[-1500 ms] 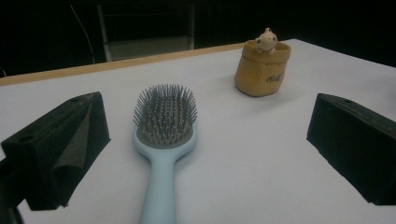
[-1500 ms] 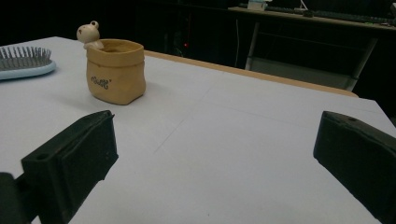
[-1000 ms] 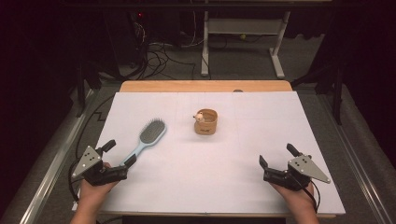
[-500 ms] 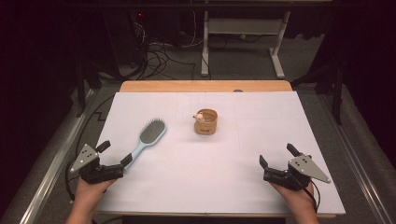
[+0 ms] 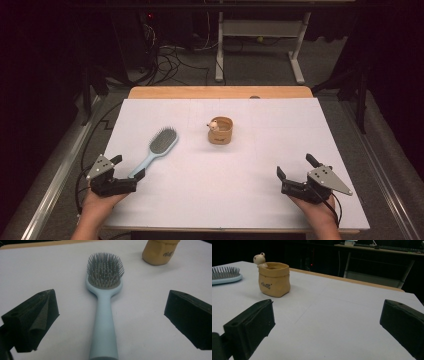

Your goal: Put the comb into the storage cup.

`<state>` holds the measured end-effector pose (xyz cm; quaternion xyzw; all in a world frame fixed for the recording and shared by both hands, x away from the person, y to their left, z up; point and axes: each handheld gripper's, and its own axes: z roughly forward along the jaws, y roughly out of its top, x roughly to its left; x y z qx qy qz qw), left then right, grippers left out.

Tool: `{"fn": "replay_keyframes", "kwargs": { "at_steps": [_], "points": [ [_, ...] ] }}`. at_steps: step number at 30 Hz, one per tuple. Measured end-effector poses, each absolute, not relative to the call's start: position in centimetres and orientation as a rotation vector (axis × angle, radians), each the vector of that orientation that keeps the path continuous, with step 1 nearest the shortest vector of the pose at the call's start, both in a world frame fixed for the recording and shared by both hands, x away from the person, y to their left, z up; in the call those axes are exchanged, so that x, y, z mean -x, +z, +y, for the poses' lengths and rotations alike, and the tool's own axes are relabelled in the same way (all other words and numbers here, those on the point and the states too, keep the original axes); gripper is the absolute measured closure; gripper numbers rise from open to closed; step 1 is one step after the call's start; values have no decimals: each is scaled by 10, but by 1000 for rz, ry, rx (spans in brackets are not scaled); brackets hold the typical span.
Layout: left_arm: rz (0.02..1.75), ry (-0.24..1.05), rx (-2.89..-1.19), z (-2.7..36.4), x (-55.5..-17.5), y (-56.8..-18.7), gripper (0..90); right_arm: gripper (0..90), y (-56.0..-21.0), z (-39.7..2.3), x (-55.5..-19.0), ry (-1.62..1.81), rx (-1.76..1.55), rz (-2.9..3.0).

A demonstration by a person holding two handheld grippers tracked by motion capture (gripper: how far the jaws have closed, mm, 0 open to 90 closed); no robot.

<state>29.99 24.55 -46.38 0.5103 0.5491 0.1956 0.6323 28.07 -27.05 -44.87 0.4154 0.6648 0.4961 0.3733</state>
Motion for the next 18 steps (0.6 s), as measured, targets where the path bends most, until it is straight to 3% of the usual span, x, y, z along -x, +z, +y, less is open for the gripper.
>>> {"fn": "replay_keyframes", "kwargs": {
  "at_steps": [8,13,18],
  "points": [
    [1300,446,-1224,243,-302,-470,7,2,-449,-270,-281,1273,-1067,1704],
    [1364,351,-1276,243,-307,-474,5,2,-449,-269,-279,1272,-1052,1718],
    [1364,377,-1260,245,-308,-473,5,2,-449,-267,-278,1259,-1045,1725]
  ]
}}
